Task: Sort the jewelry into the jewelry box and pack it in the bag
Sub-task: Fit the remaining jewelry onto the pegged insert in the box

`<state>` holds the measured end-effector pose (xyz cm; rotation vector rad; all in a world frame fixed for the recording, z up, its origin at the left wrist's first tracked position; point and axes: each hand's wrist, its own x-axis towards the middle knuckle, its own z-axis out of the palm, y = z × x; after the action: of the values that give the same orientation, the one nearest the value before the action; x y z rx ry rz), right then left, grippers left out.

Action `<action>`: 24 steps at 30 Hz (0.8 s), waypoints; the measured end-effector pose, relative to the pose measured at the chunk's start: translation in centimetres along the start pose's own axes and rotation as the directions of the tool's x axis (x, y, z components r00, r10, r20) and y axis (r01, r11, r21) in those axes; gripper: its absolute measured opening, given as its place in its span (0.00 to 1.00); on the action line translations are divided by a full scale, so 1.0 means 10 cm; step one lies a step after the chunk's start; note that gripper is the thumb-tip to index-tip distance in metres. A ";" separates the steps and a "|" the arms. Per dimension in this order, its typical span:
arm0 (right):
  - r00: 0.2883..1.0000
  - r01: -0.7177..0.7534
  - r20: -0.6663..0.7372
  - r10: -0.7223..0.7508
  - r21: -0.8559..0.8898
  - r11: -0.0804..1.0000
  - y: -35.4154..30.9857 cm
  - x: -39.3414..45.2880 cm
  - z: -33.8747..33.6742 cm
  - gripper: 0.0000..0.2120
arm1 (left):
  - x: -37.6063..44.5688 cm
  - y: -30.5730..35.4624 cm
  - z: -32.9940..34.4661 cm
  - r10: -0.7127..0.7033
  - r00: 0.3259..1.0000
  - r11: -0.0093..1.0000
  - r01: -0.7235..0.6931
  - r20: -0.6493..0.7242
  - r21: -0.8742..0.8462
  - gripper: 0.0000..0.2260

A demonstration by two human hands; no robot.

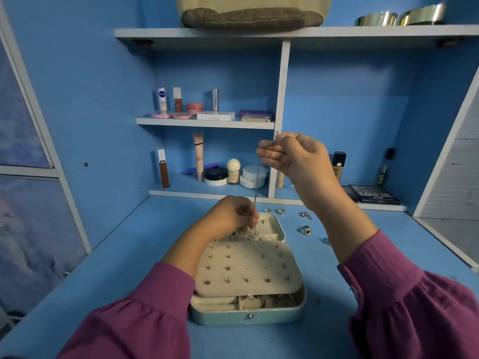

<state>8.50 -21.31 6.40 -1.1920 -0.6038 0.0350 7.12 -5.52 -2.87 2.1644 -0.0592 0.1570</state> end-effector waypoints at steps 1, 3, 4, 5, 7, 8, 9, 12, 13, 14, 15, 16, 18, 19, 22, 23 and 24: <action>1.000 -0.006 0.002 0.006 -0.007 1.000 0.02 0.01 -0.01 0.08 | 0.01 -0.02 0.00 -0.015 1.000 0.999 0.015 0.001 0.041 0.07; 1.000 -0.018 0.003 0.018 -0.024 1.000 0.07 0.02 -0.03 0.08 | 0.02 -0.05 0.01 -0.034 0.999 0.994 0.034 -0.001 0.106 0.08; 1.000 -0.025 0.002 0.026 -0.039 0.999 0.10 0.03 -0.04 0.08 | 0.03 -0.06 0.01 -0.036 0.999 0.991 0.036 0.000 0.130 0.08; 0.999 -0.037 0.000 0.037 -0.056 0.998 0.14 0.04 -0.06 0.08 | 0.02 -0.06 0.01 -0.035 0.999 0.987 0.034 0.001 0.159 0.08; 0.997 -0.077 -0.007 0.077 -0.092 0.993 0.25 0.04 -0.12 0.07 | 0.02 -0.06 0.00 -0.024 1.000 0.973 0.022 0.005 0.230 0.07; 0.995 -0.101 -0.009 0.100 -0.118 0.988 0.32 0.04 -0.16 0.08 | 0.02 -0.06 0.00 -0.021 1.000 0.964 0.017 0.011 0.264 0.07; 0.992 -0.123 -0.009 0.123 -0.154 0.980 0.40 0.02 -0.20 0.08 | 0.02 -0.06 0.00 -0.024 1.000 0.957 0.018 0.017 0.289 0.07; 0.982 -0.183 0.004 0.191 -0.257 0.949 0.62 -0.02 -0.32 0.09 | 0.00 -0.04 -0.01 -0.055 0.998 0.940 0.038 0.039 0.339 0.11; 0.977 -0.202 0.003 0.211 -0.279 0.939 0.67 -0.03 -0.35 0.09 | -0.01 -0.02 0.00 -0.060 0.997 0.932 0.040 0.043 0.360 0.12; 0.974 -0.218 -0.002 0.228 -0.293 0.931 0.71 -0.05 -0.37 0.08 | -0.02 0.00 0.00 -0.062 0.997 0.928 0.041 0.044 0.371 0.12; 0.970 -0.233 -0.006 0.243 -0.298 0.926 0.74 -0.06 -0.39 0.08 | -0.02 0.01 0.00 -0.065 0.997 0.929 0.046 0.041 0.367 0.13; 0.967 -0.246 -0.008 0.255 -0.297 0.923 0.76 -0.08 -0.41 0.07 | -0.03 0.02 0.00 -0.069 0.997 0.934 0.052 0.038 0.352 0.13; 0.961 -0.261 0.007 0.275 -0.294 0.920 0.79 -0.10 -0.43 0.07 | -0.03 0.03 -0.01 -0.070 0.997 0.950 0.060 0.021 0.306 0.11; 0.959 -0.264 0.019 0.282 -0.296 0.918 0.80 -0.11 -0.43 0.07 | -0.03 0.04 -0.01 -0.064 0.998 0.962 0.062 0.000 0.267 0.09; 0.956 -0.258 0.055 0.289 -0.311 0.915 0.83 -0.13 -0.43 0.07 | -0.02 0.05 -0.03 -0.010 0.995 0.995 0.019 -0.099 0.097 0.09; 0.956 -0.252 0.062 0.286 -0.318 0.914 0.84 -0.13 -0.42 0.07 | -0.02 0.06 -0.03 0.006 0.992 0.999 -0.001 -0.128 0.040 0.08; 0.957 -0.246 0.067 0.282 -0.324 0.913 0.85 -0.13 -0.41 0.07 | -0.02 0.07 -0.03 0.019 0.988 1.000 -0.020 -0.151 -0.004 0.07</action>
<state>11.67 -21.97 -2.59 -1.5849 -0.5549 0.2459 6.79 -5.63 -2.14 2.1400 0.0058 0.3307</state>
